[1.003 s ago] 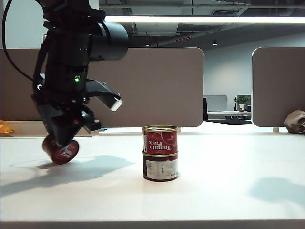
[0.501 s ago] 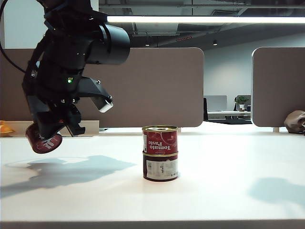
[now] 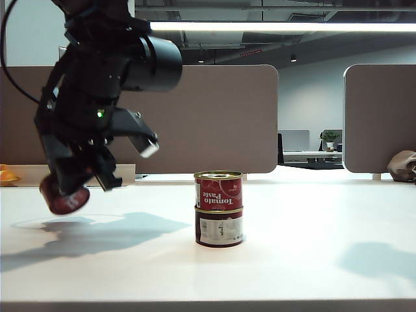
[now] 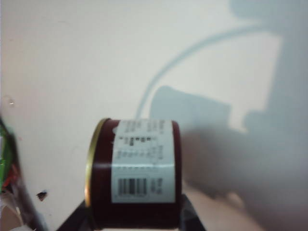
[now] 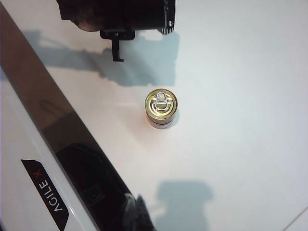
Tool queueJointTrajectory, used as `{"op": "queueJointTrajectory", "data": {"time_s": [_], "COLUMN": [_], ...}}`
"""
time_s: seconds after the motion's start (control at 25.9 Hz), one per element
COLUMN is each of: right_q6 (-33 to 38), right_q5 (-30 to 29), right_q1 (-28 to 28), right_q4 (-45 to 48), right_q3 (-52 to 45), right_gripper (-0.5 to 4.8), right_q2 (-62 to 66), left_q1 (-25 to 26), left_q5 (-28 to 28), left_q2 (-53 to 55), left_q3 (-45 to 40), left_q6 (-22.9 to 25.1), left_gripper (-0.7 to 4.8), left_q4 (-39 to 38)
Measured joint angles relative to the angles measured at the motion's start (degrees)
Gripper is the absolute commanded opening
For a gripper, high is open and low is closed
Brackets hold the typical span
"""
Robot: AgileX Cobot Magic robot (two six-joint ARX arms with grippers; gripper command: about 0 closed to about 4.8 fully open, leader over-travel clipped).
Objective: Pick up the cans one by one and stack them together.
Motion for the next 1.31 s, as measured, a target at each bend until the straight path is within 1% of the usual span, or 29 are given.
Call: {"op": "queueJointTrajectory", "data": {"time_s": [0.08, 0.19, 0.23, 0.27, 0.39, 0.5, 0.54, 0.58, 0.62, 0.66, 0.69, 0.77, 0.93, 1.2, 1.31], "right_q6": [0.0, 0.0, 0.0, 0.0, -0.02, -0.55, -0.61, -0.61, -0.61, -0.61, -0.61, -0.61, -0.63, -0.63, -0.63], "right_q5": [0.02, 0.02, 0.0, 0.0, 0.02, 0.0, 0.0, 0.02, 0.02, 0.02, 0.02, 0.0, 0.02, 0.0, 0.02], "right_q1": [0.0, 0.0, 0.0, 0.0, 0.0, 0.0, 0.0, 0.0, 0.0, 0.0, 0.0, 0.0, 0.0, 0.0, 0.0], "right_q4": [0.0, 0.04, 0.04, 0.04, 0.04, 0.07, 0.07, 0.07, 0.04, 0.07, 0.07, 0.07, 0.09, 0.11, 0.11], "right_q3": [0.0, 0.0, 0.0, 0.0, 0.0, 0.0, 0.0, 0.0, 0.0, 0.0, 0.0, 0.0, 0.0, 0.0, 0.0], "right_gripper": [-0.05, -0.05, -0.05, -0.05, -0.05, -0.05, -0.05, -0.05, -0.05, -0.05, -0.05, -0.05, -0.05, -0.05, -0.05], "right_q2": [0.0, -0.02, -0.02, -0.02, -0.02, 0.0, 0.0, 0.0, 0.0, 0.0, 0.0, 0.0, 0.0, 0.02, 0.0], "left_q1": [-0.39, -1.79, -2.14, -2.51, -2.58, -2.4, -2.4, -2.4, -2.4, -2.4, -2.38, -2.16, -2.43, -2.38, -2.38], "left_q5": [1.79, -0.04, -0.72, -1.97, -2.21, -2.19, -2.19, -2.16, -2.16, -2.16, -2.1, 0.59, 1.84, 1.88, 1.97], "left_q2": [1.07, 3.08, 3.56, 4.28, 4.46, 4.44, 4.44, 4.44, 4.44, 4.46, 4.5, 4.7, 5.25, 5.16, 2.23], "left_q3": [0.0, 0.33, 0.37, 0.39, 0.42, 0.42, 0.42, 0.42, 0.42, 0.39, 0.39, 0.24, -0.04, 0.0, 0.02], "left_q6": [0.0, -0.63, -1.09, -2.45, -5.25, -6.43, -6.45, -6.47, -6.47, -6.51, -6.51, -6.45, -6.47, -6.45, -6.45], "left_gripper": [0.89, 0.95, 1.2, 1.22, 1.26, 1.26, 1.42, 1.71, 2.05, 2.52, 2.83, 3.06, 3.06, 3.09, 3.09], "left_q4": [-0.7, -1.9, -1.97, -2.36, -2.62, -2.73, -2.75, -2.75, -2.73, -2.62, -2.58, -2.38, -2.95, -2.97, -2.73]}}
